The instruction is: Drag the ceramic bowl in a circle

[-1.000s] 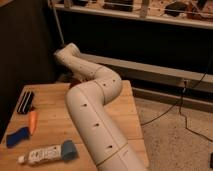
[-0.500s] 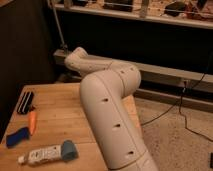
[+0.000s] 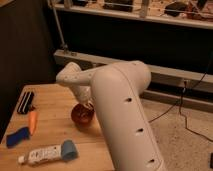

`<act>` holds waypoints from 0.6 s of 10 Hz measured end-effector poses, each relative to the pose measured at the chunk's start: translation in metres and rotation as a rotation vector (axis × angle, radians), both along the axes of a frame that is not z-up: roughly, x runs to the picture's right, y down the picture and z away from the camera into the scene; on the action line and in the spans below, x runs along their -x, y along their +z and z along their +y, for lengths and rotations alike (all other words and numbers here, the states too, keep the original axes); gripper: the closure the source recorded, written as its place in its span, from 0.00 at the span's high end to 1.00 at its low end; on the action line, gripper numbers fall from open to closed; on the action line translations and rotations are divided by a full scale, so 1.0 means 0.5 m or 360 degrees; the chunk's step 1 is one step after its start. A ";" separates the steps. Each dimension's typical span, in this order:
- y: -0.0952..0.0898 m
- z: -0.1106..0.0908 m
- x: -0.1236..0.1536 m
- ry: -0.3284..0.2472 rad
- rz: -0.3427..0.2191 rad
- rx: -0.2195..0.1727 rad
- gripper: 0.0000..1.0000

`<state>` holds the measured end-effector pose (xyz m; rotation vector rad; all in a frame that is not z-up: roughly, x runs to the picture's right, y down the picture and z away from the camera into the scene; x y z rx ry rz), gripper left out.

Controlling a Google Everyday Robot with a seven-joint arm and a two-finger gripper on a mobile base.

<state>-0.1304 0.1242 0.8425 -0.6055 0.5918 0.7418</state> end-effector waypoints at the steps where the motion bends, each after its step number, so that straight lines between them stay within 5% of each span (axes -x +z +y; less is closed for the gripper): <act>1: 0.004 0.011 0.045 -0.0018 -0.0076 0.0019 0.00; 6: 0.045 0.011 0.265 -0.0053 -0.0381 0.0024 0.00</act>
